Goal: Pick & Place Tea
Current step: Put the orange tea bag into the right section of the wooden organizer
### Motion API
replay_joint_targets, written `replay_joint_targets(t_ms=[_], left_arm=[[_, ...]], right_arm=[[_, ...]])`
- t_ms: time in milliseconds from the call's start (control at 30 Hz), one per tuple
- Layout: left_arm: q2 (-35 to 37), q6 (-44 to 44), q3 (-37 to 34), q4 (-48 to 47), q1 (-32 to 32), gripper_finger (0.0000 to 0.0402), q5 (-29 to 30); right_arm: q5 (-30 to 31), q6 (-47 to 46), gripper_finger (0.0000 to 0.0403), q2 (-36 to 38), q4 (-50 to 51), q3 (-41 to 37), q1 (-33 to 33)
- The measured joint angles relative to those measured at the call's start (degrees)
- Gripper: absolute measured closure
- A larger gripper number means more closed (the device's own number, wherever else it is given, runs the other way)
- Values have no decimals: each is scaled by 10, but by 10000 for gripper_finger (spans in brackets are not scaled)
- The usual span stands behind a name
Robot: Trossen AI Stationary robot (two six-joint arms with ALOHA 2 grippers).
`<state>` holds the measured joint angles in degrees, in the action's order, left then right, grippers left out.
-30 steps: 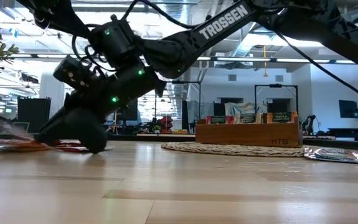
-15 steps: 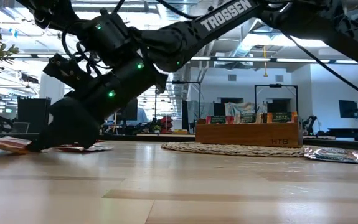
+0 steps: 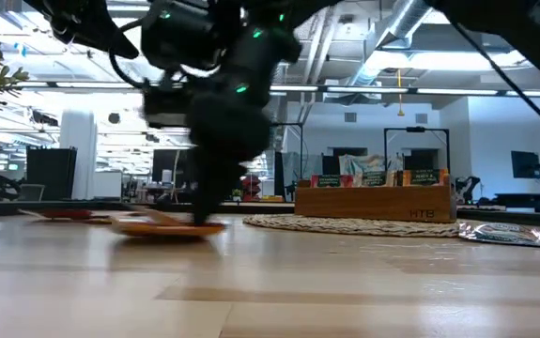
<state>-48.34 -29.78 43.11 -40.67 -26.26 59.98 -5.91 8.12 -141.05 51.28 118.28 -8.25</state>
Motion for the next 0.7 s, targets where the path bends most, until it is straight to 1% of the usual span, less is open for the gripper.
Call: replay_joint_targets(t_ms=[67,167,233,333,400,500,600,700], left_arm=[[0,0,0,0,0,324,-1],[0,0,0,0,0,324,-4],[0,0,0,-1,0,324,-8],[0,0,0,-1,0,324,-8],[0,0,0,-1,0,324,-8],[0,0,0,-1,0,324,-8],[0,-1,0,0,0,324,-8],[0,-1,0,1,0,324,-8]], right_arm=[[0,-24,400,10,69,-8,-10],[0,-50,402,26,126,-39,-26],[-1,-69,401,41,142,-74,-38],[-1,-94,402,83,128,-135,-57],[-2,-111,402,118,85,-180,-69],[-2,-140,398,189,12,-252,-82],[-2,-165,392,259,-85,-342,-89],[-5,-197,372,311,-195,-440,-85]])
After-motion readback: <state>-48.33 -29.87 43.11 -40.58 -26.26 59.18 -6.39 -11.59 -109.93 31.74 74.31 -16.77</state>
